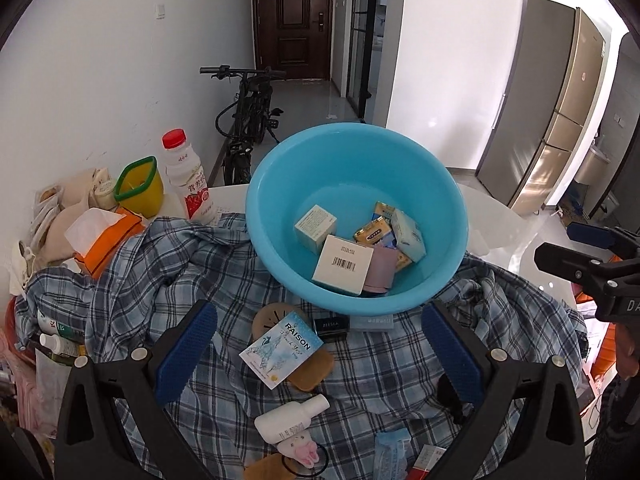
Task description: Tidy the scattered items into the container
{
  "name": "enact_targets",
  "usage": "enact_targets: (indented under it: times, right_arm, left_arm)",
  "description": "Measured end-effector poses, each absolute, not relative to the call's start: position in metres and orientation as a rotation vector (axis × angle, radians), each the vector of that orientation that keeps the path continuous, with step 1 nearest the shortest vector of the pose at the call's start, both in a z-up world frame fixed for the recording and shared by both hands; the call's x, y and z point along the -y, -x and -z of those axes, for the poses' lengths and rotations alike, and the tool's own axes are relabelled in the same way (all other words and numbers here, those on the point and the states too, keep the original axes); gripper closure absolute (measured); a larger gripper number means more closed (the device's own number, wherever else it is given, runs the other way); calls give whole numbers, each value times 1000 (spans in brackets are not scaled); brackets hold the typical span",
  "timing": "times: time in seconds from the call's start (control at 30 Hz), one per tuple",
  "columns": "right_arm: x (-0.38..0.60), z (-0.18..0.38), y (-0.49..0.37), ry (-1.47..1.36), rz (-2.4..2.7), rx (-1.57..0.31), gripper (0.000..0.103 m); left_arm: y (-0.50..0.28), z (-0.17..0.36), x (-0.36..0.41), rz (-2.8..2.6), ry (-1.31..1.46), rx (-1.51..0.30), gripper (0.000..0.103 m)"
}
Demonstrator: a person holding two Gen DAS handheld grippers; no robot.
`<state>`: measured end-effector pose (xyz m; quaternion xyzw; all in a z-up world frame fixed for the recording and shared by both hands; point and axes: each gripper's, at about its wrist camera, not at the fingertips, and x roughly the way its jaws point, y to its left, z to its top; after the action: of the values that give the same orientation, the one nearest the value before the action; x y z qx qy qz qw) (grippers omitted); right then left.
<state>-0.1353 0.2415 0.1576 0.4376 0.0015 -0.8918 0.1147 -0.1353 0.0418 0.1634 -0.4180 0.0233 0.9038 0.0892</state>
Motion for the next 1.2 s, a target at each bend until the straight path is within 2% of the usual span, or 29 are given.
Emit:
enact_targets:
  times: [0.23, 0.4, 0.7, 0.87, 1.0, 1.2]
  right_arm:
    - [-230, -165, 182, -1353, 2622, -31, 0]
    - [-224, -171, 221, -1347, 2657, -53, 1]
    - [-240, -150, 266, -1489, 2652, 102, 1]
    - [-240, -143, 254, -1487, 2605, 87, 0]
    - [-244, -137, 223, -1460, 2545, 87, 0]
    - [-257, -114, 180, -1467, 2472, 165, 0]
  left_arm:
    - [180, -170, -54, -2640, 1320, -107, 0]
    - [230, -171, -60, -2701, 1322, -202, 0]
    - [276, -161, -58, -2658, 1356, -53, 0]
    - [268, -150, -59, -2640, 1393, -75, 0]
    - [232, -146, -55, -2589, 1409, -46, 0]
    - [177, -133, -57, -2543, 1408, -148, 0]
